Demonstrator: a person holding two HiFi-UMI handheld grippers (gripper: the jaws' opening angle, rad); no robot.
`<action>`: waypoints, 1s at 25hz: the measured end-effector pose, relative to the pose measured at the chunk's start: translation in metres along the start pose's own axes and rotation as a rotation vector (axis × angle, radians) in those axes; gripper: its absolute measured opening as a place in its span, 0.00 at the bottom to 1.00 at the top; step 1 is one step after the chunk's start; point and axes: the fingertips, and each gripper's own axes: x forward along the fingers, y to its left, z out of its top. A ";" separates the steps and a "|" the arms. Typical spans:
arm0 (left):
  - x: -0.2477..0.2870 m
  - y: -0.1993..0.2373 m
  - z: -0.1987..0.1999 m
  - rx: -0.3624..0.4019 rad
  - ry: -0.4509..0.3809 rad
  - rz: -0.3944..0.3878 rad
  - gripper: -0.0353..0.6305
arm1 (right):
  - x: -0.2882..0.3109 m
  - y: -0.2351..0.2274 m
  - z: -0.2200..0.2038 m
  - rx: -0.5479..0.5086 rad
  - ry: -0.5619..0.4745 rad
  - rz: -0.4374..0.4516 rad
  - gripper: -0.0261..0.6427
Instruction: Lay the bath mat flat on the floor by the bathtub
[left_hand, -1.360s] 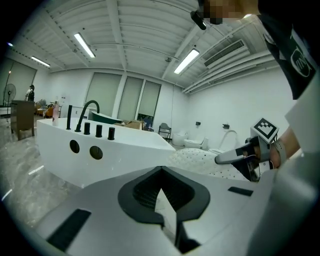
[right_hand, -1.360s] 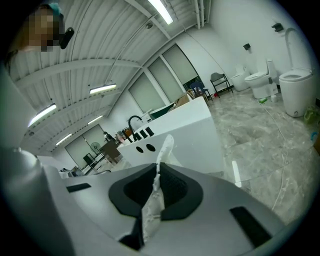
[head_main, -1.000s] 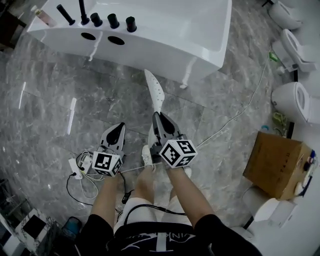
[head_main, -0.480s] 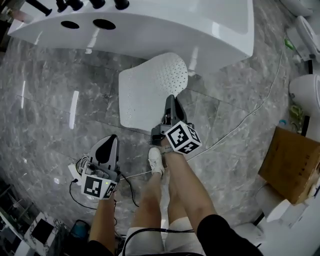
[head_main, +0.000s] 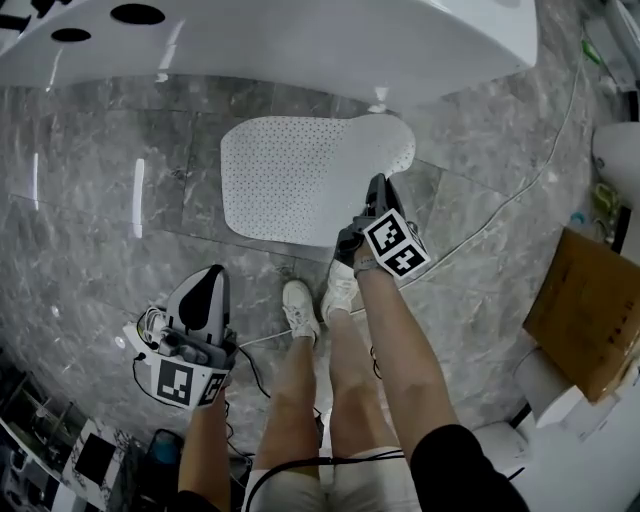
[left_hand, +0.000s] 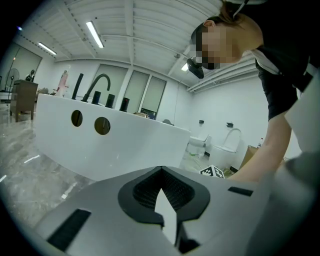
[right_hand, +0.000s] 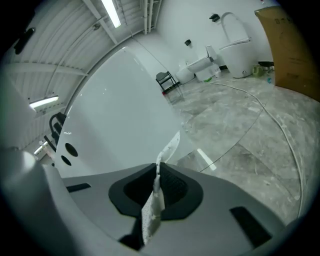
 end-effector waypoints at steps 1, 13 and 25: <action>0.007 -0.002 0.000 0.001 0.000 -0.003 0.07 | 0.001 -0.013 0.007 0.004 -0.006 -0.011 0.09; 0.069 -0.036 -0.012 0.007 0.018 -0.050 0.07 | 0.007 -0.134 0.044 -0.054 0.027 -0.151 0.09; 0.083 -0.036 -0.033 -0.020 0.048 -0.030 0.07 | 0.021 -0.188 0.024 -0.299 0.263 -0.253 0.10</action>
